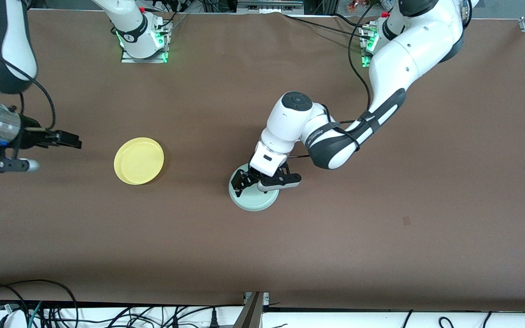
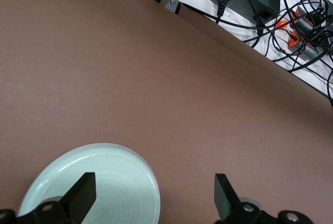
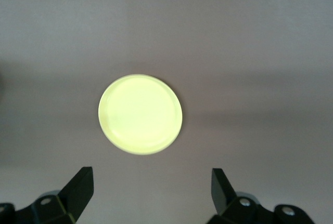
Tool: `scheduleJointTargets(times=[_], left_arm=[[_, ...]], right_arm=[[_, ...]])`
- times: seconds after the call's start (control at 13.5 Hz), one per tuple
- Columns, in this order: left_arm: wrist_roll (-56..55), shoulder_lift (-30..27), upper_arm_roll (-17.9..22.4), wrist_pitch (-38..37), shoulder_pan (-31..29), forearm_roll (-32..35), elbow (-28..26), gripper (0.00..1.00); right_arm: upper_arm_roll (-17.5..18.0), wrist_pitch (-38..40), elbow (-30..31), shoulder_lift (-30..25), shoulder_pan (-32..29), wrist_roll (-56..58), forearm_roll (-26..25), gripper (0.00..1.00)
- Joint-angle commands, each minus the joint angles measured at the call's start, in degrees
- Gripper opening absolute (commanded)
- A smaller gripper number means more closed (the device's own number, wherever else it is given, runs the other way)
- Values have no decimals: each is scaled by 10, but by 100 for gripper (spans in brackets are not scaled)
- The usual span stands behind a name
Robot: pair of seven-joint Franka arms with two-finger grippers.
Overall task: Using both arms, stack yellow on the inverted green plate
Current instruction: 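Release the green plate with the left gripper while the right gripper reaches the yellow plate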
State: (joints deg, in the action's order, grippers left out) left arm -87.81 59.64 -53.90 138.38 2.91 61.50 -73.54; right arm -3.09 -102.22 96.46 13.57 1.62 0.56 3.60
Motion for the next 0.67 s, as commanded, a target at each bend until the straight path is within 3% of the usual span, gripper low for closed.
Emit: scheduleJointTargets(times=[0.0, 0.22, 0.37, 0.45, 0.59], left_arm=[[66, -12, -86, -98, -68, -25, -11, 100], [159, -12, -189, -243, -143, -30, -10, 100], [191, -12, -246, -335, -171, -30, -4, 100], [220, -13, -264, -379, -178, -35, 11, 100], [292, -56, -249, -428, -179, -111, 45, 100]], right_arm=[[3, -76, 84, -12, -5, -4, 10, 100], [3, -226, 196, -6, -6, 4, 11, 100], [4, -292, 226, 29, -5, 12, 10, 100], [4, -307, 231, 43, -6, 32, 11, 100], [3, -330, 238, 70, -12, 51, 11, 100]])
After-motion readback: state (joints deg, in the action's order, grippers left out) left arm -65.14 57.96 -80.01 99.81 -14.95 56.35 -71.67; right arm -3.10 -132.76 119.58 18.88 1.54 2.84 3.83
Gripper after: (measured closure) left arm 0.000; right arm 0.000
